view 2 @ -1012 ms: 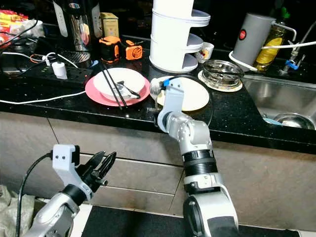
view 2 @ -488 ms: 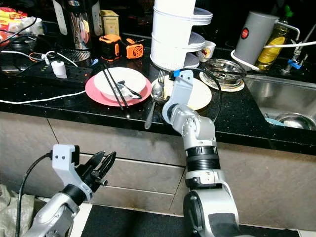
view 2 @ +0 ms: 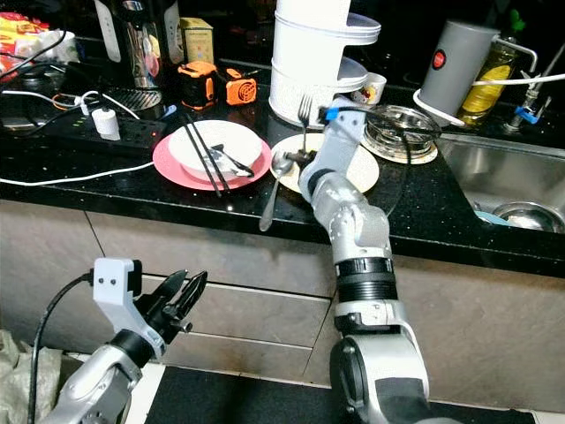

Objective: Kitchen organization

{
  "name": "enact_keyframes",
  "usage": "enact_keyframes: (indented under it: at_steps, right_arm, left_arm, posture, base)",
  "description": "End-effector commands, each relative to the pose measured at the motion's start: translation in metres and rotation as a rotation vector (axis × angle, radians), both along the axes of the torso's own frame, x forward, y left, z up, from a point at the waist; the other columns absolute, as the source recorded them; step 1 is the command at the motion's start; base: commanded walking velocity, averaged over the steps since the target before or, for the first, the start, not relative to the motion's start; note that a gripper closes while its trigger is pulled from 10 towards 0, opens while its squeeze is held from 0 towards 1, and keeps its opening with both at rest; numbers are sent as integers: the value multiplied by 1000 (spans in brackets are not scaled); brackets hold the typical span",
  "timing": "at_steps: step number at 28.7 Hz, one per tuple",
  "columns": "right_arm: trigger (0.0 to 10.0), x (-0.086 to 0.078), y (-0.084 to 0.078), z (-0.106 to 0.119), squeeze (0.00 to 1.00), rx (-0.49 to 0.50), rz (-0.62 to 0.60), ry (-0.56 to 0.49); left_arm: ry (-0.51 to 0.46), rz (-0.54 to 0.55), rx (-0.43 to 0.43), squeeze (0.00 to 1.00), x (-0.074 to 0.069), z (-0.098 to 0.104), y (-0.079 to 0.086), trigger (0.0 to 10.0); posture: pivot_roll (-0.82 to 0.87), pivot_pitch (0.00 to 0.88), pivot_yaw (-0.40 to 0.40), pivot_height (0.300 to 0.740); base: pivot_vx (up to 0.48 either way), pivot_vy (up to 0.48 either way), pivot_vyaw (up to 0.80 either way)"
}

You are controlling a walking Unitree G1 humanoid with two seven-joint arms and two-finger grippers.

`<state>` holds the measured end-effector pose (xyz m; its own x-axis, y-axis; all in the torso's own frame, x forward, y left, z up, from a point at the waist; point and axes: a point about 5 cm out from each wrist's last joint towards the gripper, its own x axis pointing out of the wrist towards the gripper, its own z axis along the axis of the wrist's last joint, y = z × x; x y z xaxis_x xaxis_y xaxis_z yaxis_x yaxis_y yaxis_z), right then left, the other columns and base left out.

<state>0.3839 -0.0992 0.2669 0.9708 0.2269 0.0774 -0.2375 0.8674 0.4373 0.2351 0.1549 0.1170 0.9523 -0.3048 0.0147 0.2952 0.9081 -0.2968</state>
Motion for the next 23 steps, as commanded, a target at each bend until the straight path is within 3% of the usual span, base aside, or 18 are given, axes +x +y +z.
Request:
enact_keyframes:
  at_steps: [1, 2, 3, 4, 5, 10, 14, 19, 21, 23]
  right_arm:
    - [0, -4, -5, 14, 0, 100, 33, -98]
    - [4039, -8, -8, 17, 0, 142, 59, -132]
    - [4039, -8, -8, 17, 0, 142, 59, -132]
    - [7843, -10, -9, 18, 0, 164, 70, -153]
    - [10000, -11, -10, 19, 0, 180, 84, -172]
    - [10000, -17, -17, 25, 0, 257, 122, -241]
    - [10000, -18, -21, 24, 0, 323, 145, -263]
    - [10000, -19, -26, 18, 0, 335, 161, -263]
    - [10000, -19, -27, 17, 0, 334, 161, -262]
    - [10000, -19, -28, 15, 0, 327, 155, -261]
  left_arm:
    - [-15, -40, -14, 0, -2, 2, -4, 10000]
    - [-25, -64, -9, 0, -3, 3, -6, 10000]
    - [-25, -64, -9, 0, -3, 3, -6, 10000]
    - [-31, -81, -4, 0, -3, 5, -7, 10000]
    - [-34, -95, 7, 0, -3, 6, -8, 10000]
    - [-112, -146, 26, 0, 0, 24, -24, 10000]
    - [-184, -226, -31, 0, 1, 47, -43, 10000]
    - [-290, -285, -41, 0, 4, 81, -61, 10000]
    - [-295, -278, -38, 0, 5, 84, -61, 10000]
    - [-294, -240, 21, 0, 10, 87, -61, 10000]
  posture:
    - [130, 0, -140, 740]
    - [129, 0, -139, 740]
    - [129, 0, -139, 740]
    - [129, 0, -138, 740]
    - [127, 0, -137, 740]
    - [120, 0, -130, 740]
    - [117, 0, -124, 740]
    - [116, 0, -117, 740]
    - [116, 0, -117, 740]
    - [118, 0, -117, 740]
  base:
    - [0, 0, 0]
    - [0, 0, 0]
    - [0, 0, 0]
    - [0, 0, 0]
    - [0, 0, 0]
    - [0, 0, 0]
    - [0, 0, 0]
    - [0, 0, -780]
    - [0, 0, -775]
    - [0, 0, -769]
